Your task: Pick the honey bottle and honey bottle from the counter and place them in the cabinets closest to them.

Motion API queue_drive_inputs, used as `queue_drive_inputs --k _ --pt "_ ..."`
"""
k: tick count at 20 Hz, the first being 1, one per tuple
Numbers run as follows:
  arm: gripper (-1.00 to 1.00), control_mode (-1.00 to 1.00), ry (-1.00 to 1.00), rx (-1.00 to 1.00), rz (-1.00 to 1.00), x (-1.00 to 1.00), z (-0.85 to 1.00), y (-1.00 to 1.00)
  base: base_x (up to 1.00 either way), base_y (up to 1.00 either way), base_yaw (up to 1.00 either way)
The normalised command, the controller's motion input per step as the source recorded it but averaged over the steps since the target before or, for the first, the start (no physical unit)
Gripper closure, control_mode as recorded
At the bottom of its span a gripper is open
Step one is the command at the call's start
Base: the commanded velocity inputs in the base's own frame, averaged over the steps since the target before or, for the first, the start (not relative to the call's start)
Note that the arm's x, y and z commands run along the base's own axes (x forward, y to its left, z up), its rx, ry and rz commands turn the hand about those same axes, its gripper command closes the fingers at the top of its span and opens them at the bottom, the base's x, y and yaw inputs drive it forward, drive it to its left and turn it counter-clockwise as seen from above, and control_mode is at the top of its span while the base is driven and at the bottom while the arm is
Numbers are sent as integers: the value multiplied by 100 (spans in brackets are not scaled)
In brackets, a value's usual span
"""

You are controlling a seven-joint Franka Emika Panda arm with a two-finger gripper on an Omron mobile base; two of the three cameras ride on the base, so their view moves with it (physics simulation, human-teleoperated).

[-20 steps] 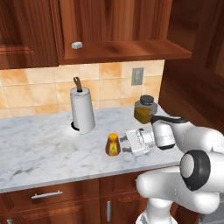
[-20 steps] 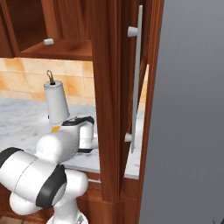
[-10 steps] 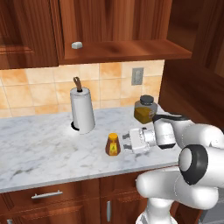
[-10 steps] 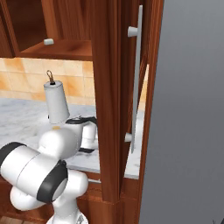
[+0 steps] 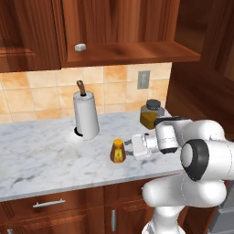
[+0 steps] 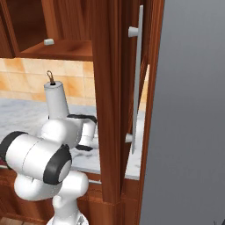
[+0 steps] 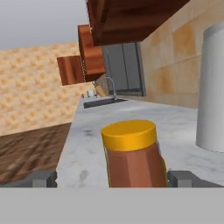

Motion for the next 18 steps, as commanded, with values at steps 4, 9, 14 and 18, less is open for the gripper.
queue_drive_inputs --k 4,9,14,18 --pt "-100 -100 0 0 0 1 -25 13 0 0 0" --pt "-100 -100 0 0 0 29 -6 1 0 0 0" --pt "-100 -100 0 0 0 25 -2 0 0 0 0" --pt "-100 -100 0 0 0 0 -20 8 0 0 0"
